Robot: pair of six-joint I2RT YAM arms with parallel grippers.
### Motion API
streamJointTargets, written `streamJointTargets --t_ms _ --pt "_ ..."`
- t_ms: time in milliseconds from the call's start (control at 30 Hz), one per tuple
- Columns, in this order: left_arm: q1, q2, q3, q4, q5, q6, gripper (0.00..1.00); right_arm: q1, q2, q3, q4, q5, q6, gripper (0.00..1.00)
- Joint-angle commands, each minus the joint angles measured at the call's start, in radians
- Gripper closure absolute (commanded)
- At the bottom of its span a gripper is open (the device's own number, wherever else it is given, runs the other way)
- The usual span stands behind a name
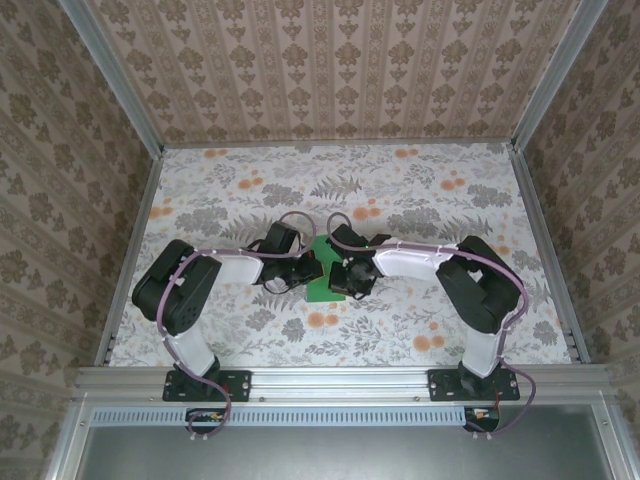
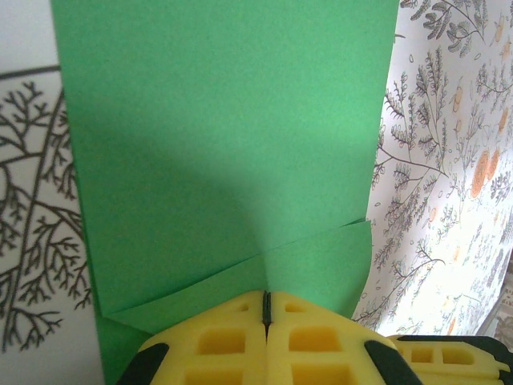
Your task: Fold a paper plane with a square sheet of paper (pick it up from the middle)
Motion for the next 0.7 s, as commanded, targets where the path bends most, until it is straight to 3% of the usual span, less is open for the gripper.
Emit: streamJointTargets --t_ms 0,367,667 --pt "0.008 0.081 -0.055 -0.208 -0.115 0.018 1.00 -0.008 -0.027 -0.054 -0.095 0.034 -0.008 1.00" --pt "0.008 0.076 -0.056 -0.209 -0.117 0.019 1.00 -0.023 -0.112 -0.154 -0.095 0.007 -0.025 1.00" --pt "0.008 0.069 -0.056 -0.205 -0.114 0.020 1.00 -0.026 -0.187 -0.119 0.121 -0.112 -0.097 1.00"
